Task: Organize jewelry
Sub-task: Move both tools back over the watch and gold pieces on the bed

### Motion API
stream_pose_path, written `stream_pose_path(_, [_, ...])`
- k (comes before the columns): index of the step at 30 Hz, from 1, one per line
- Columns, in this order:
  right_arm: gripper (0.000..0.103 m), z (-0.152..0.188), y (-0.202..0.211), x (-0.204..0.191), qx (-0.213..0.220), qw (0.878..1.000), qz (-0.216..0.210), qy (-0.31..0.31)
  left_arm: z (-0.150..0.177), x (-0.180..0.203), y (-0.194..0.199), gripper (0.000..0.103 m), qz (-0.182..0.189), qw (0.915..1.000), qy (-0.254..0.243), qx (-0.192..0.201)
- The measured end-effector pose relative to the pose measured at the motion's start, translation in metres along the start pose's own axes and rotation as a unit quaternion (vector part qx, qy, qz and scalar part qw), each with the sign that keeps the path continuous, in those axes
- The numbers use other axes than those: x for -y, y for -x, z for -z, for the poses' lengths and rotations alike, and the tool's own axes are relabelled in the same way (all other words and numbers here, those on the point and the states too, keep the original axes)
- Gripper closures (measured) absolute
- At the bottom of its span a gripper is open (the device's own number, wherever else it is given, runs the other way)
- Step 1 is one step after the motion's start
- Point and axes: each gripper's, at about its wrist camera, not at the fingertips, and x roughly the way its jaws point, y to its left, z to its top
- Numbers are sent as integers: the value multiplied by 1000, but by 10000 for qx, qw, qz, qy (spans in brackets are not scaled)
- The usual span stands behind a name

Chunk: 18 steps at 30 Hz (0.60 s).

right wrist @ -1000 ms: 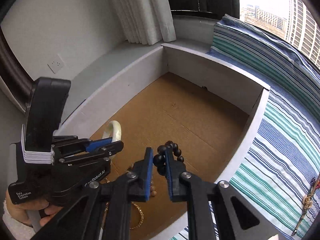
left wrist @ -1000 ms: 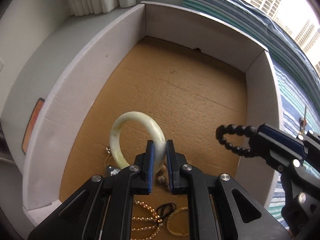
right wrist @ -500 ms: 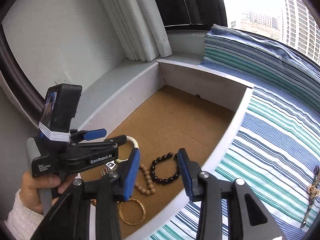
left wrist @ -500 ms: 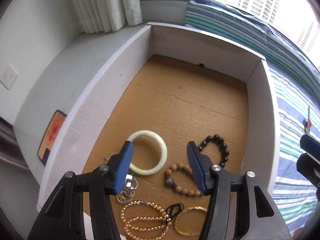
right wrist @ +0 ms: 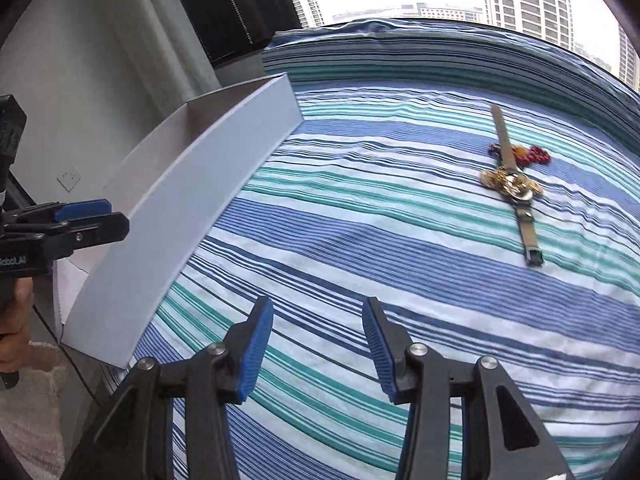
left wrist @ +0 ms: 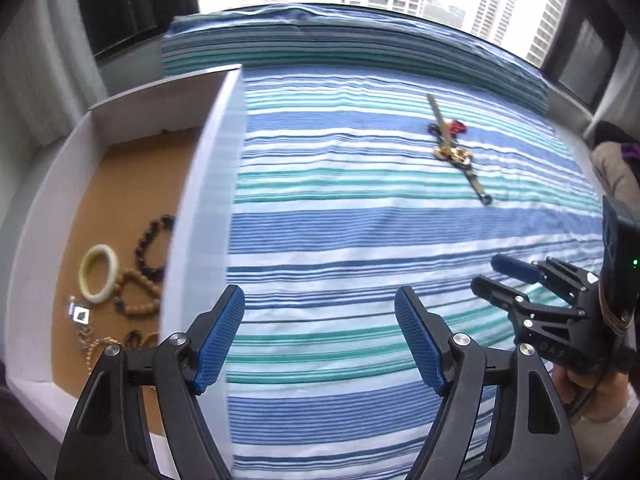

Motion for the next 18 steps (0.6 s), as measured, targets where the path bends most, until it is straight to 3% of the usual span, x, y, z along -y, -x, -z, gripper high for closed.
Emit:
stream_pose_path(6, [56,48,41,75,324,9936,495,-959,6,72,-45,24,392,9982,-355,-288])
stream_pose_path(8, [56,58,50,89,403,9904,658,-1145,6,89,-58,24,281,9978,-476,-361])
stream_pose_path(13, [56,74,64,101,418,9850,1062,-1296,6,111,-71,24,87,9973,-642,-347])
stream_pose_path(18, [56,77,66,99,365,9854,1180,-1169,5,117,-75,24,-73,9970,-698,-316])
